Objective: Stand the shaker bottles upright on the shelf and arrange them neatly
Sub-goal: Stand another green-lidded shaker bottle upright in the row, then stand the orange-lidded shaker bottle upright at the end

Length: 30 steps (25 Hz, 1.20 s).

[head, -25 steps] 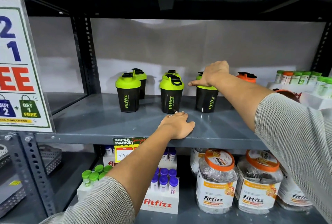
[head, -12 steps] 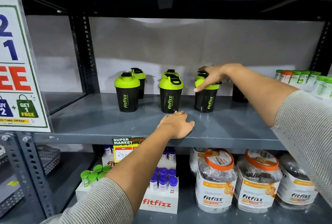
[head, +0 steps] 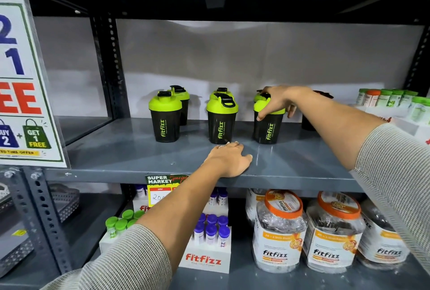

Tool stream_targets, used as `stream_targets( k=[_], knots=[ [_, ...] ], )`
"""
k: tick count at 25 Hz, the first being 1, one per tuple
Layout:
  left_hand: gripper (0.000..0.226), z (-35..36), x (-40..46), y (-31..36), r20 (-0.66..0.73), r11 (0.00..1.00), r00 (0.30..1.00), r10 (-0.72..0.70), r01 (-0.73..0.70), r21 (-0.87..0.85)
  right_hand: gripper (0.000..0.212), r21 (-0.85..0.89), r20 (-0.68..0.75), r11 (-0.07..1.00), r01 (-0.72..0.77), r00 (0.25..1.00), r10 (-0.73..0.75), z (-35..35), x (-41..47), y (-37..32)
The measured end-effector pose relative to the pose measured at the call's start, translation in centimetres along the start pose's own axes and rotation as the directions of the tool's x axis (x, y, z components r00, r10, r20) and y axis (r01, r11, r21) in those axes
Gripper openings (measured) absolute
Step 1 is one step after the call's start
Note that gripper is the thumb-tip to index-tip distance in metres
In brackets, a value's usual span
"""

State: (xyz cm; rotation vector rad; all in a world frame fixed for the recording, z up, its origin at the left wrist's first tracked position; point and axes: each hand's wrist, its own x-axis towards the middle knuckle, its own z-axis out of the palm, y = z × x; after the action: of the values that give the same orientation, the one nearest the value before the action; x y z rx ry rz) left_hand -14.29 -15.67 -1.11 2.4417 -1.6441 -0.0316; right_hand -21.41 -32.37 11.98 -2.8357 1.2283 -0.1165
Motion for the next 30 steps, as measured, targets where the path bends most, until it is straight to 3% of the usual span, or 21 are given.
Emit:
stream_targets(
  k=[7,12,15,17,22,26,30],
  knots=[
    [0.06,0.1,0.2,-0.1,-0.012,1.0,1.0,-0.012,0.011,-0.026,0.105,-0.039,0.011,0.997,-0.068,0.998,0.068,0.2,-0.2,-0.5],
    [0.049,0.8,0.0,-0.6,-0.13,0.986,0.991,-0.032,0.01,-0.167,0.134,-0.001,0.041,0.999,-0.053,0.998,0.053,-0.9,-1.3,0.9],
    [0.038,0.3,-0.3,0.2,-0.162,1.0,0.987,0.012,-0.015,-0.018,0.149,0.041,0.087,0.995,-0.095,0.992,0.091,-2.2,-2.4,3.9],
    [0.031,-0.3,-0.2,2.4,-0.187,0.996,0.98,0.062,-0.048,0.079,0.135,0.08,0.1,0.989,-0.121,0.989,0.113,-2.9,-3.9,6.8],
    [0.029,1.0,1.1,9.4,-0.203,0.988,0.967,0.153,-0.149,0.033,0.105,0.103,-0.024,0.968,-0.23,0.972,0.233,-2.3,-6.0,14.9],
    [0.035,2.0,3.3,12.4,-0.045,0.98,0.979,0.198,-0.199,-0.014,0.091,-0.016,-0.173,0.958,-0.286,0.945,0.279,-0.3,-6.6,19.5],
    [0.047,2.4,4.6,12.5,0.075,0.983,0.98,0.182,-0.179,-0.039,0.075,-0.014,-0.27,0.949,-0.315,0.915,0.3,1.9,-5.9,20.8]
  ],
)
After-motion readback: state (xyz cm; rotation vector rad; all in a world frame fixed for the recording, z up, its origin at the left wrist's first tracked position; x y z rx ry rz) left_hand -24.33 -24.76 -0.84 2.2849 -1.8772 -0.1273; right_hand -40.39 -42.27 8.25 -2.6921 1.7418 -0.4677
